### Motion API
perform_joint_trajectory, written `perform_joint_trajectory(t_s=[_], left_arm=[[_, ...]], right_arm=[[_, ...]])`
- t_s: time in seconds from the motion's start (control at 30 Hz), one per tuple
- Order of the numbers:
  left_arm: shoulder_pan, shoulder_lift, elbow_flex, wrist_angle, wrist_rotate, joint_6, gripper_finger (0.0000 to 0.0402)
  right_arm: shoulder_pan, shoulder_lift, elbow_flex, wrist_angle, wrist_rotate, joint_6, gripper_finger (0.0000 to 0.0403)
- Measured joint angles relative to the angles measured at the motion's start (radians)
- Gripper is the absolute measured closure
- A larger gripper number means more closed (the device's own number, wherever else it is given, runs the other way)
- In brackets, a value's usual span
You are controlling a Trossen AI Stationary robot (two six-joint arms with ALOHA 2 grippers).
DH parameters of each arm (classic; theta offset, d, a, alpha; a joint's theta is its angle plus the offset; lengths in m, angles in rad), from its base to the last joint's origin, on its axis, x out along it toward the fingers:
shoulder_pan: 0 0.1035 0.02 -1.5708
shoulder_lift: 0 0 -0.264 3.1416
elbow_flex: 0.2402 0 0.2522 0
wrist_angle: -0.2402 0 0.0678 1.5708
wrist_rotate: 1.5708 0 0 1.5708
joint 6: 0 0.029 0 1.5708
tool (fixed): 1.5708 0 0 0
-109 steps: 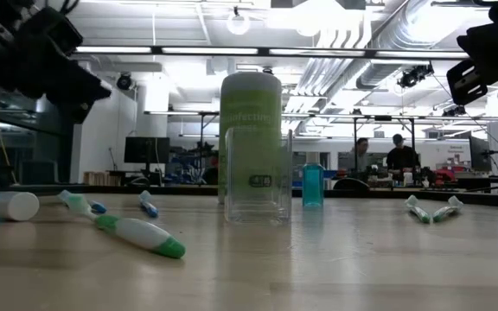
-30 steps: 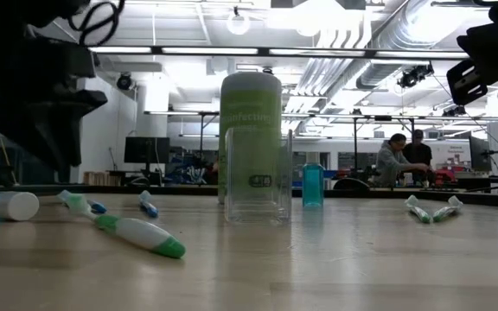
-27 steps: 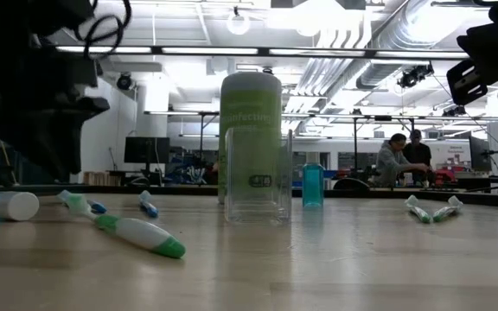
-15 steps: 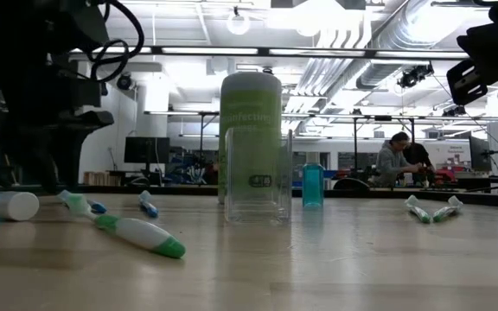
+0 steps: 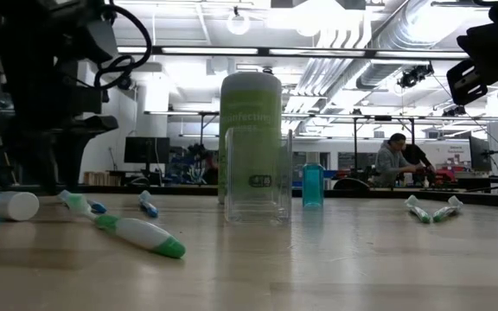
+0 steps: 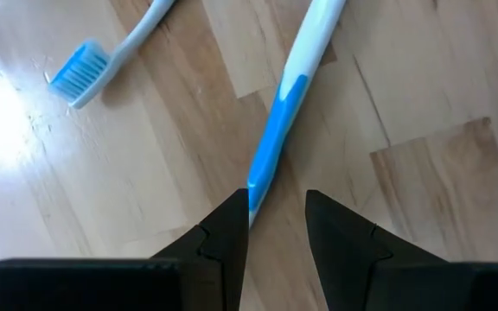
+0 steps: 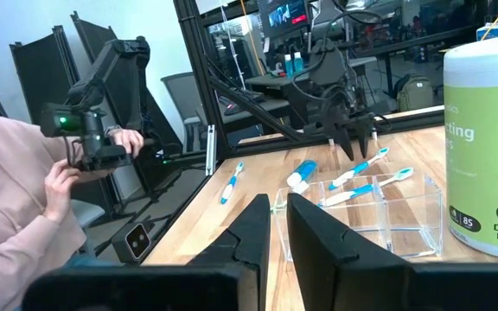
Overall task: Pick & Place toothbrushing station
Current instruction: Put the top left blue toothbrush into the transparent organizer
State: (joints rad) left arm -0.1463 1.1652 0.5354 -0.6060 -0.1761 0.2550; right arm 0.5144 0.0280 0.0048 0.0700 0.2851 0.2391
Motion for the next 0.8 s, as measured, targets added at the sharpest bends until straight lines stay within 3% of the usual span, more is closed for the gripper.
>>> perform_joint_trajectory(t_s=[0.8], left_arm=[[0.042,0.106,0.001,0.088,0.017,0.062,0.0274]], right_arm=[[0.000,0.000,0.000,0.000,0.000,0.000,0.0366]])
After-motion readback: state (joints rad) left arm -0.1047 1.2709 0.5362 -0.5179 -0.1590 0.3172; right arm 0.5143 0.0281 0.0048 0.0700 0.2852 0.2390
